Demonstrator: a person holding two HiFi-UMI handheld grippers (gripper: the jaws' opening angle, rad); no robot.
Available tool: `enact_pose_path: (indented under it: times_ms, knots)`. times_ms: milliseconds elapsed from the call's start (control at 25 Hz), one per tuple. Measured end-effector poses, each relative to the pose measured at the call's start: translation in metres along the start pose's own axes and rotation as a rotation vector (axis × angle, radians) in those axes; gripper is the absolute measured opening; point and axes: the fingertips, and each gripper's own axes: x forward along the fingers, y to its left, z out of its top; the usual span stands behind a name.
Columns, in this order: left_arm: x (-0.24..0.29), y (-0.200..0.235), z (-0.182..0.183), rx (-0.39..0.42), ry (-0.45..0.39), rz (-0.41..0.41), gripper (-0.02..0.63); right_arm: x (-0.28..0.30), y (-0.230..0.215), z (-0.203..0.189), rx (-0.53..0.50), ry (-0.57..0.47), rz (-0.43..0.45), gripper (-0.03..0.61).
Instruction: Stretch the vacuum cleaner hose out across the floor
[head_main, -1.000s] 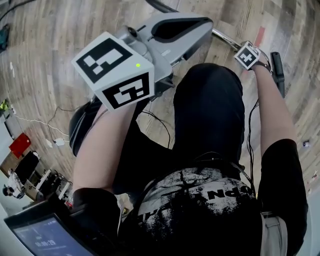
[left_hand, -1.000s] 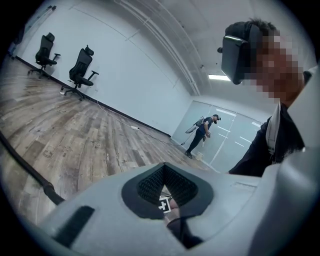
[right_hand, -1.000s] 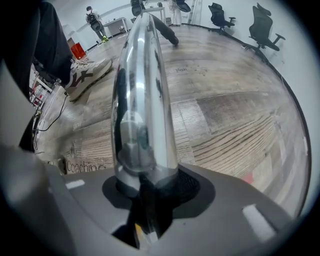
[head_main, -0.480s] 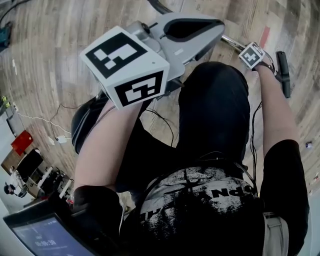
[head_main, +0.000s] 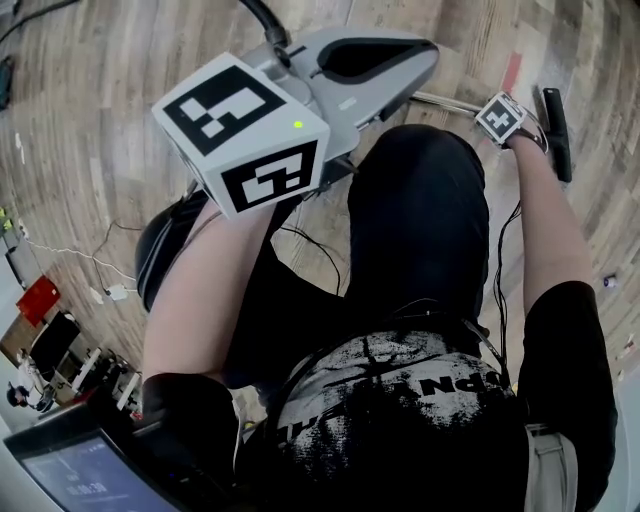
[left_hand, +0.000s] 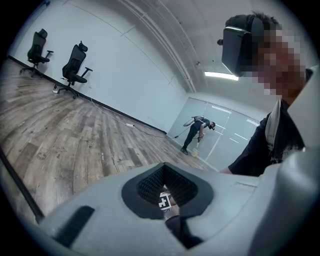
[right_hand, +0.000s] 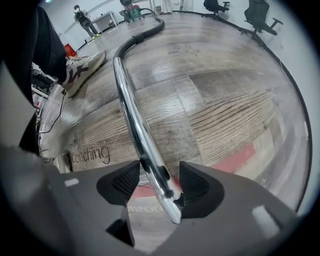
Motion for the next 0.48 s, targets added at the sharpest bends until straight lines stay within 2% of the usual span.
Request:
enact_pose_path:
  times_ms: [120, 160, 200, 240, 280, 320, 440, 480]
  knots:
    - [0.002, -0.001, -0.001, -0.001, 0.001, -0.009, 0.000, 0.004, 0.051, 0.019, 0.044, -0.113, 0.239, 0.239]
    - [0.002, -0.003, -0.003, 0.005, 0.005, -0.014, 0.000, 0.002, 0.053, 0.020, 0.040, -0.122, 0.240, 0.227]
    - [0.002, -0.004, -0.005, 0.017, 0.012, -0.019, 0.000, -0.002, 0.044, 0.021, 0.020, -0.123, 0.184, 0.207]
    - [0.002, -0.005, -0.006, 0.033, 0.018, -0.023, 0.000, -0.008, 0.027, 0.021, -0.010, -0.119, 0.092, 0.173]
    - [0.002, -0.005, -0.007, 0.049, 0.022, -0.026, 0.000, -0.014, 0.010, 0.021, -0.035, -0.110, 0.005, 0.101]
    - [0.001, -0.004, -0.006, 0.061, 0.023, -0.027, 0.000, -0.017, 0.002, 0.020, -0.044, -0.096, -0.037, 0.074]
    - [-0.005, 0.005, 0.003, 0.071, 0.013, -0.026, 0.000, -0.026, 0.003, 0.023, -0.057, -0.061, -0.045, 0.005]
    - [-0.008, 0.009, 0.010, 0.072, 0.006, -0.034, 0.000, -0.030, 0.005, 0.026, -0.037, -0.051, -0.031, 0.005]
